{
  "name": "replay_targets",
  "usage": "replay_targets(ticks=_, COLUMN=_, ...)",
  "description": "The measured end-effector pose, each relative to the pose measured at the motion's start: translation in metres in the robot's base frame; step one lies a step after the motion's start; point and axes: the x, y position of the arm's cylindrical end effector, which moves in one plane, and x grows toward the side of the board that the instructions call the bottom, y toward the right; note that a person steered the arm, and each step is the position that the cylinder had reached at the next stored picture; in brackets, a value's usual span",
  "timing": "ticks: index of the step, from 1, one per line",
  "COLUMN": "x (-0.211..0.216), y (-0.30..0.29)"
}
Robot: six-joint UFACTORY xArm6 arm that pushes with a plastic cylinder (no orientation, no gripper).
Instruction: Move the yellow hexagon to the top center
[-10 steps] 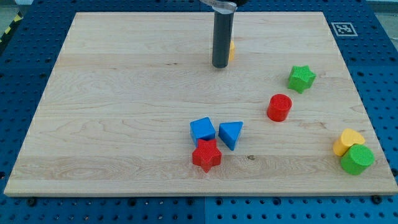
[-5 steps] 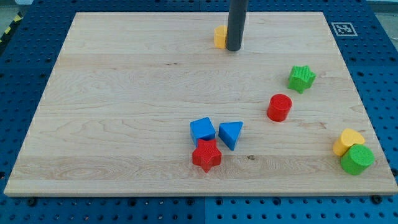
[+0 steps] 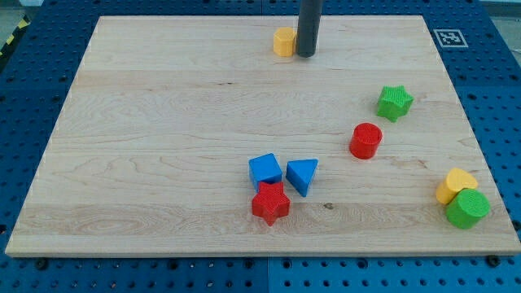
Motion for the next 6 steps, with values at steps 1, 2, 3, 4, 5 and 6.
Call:
replay_targets(ticks=1, x=0.012, y=0.0)
replay_targets(ticks=2, x=0.015, y=0.0)
replay_targets(ticks=3, x=-0.013, y=-0.009)
replay_targets(ticks=4, x=-0.025, y=-0.016)
replay_targets(ticks=5, x=-0.015, y=-0.012)
replay_targets(ticks=6, x=-0.012, y=-0.022)
